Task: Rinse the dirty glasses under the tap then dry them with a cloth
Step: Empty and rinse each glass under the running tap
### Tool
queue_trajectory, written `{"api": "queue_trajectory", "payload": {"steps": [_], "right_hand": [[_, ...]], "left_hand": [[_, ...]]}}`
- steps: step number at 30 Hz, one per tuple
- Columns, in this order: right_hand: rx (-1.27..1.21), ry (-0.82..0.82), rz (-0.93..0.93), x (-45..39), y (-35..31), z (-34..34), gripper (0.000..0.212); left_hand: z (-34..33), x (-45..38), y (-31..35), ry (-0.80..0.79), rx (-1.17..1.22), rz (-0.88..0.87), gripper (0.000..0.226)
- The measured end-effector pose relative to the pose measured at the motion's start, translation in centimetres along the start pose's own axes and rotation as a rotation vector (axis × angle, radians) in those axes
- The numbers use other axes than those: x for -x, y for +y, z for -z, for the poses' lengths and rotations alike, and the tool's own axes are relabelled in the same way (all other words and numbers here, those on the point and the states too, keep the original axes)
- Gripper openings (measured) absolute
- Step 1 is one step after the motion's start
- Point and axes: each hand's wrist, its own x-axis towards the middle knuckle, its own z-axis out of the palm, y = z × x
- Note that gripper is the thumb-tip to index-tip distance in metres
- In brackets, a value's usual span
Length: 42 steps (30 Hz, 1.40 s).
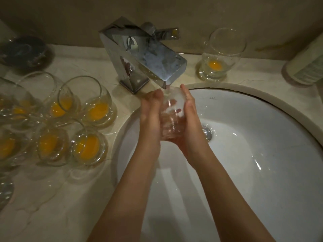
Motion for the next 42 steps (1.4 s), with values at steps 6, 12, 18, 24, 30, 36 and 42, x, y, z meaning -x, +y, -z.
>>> {"api": "queue_trajectory", "payload": {"steps": [6,12,18,24,30,36,42], "right_hand": [[0.383,-0.009,0.183,0.5,-0.1,-0.4,0.040],[0.098,-0.040,-0.005,0.0,0.1,0.2,0.039],[0.354,-0.004,0.106,0.6,-0.2,-0.3,0.035],[0.025,-0.028,-0.072,0.2,-0.4,-0.1,0.038],[0.398,0.034,0.119,1.2,-0.2,0.1,0.033],[0.339,0.031,0.096,1.0,-0.2,0.0,0.031],[0.390,0.027,0.043,1.4,-0.6,-0.3,0.032]], "left_hand": [[0.7,0.2,-0.5,-0.014,-0.304,-0.256,0.018],[0.8,-0.2,-0.4,-0.038,-0.071,-0.069,0.017],[0.7,0.5,-0.8,0.019,-0.350,-0.244,0.035],[0.8,-0.1,-0.1,0.039,-0.100,0.049,0.042],[0.7,1.1,-0.1,0.043,-0.470,-0.285,0.030],[1.0,0.4,-0.5,-0.030,-0.256,-0.025,0.048],[1.3,0.4,-1.2,-0.029,-0.103,0.054,0.047]]}}
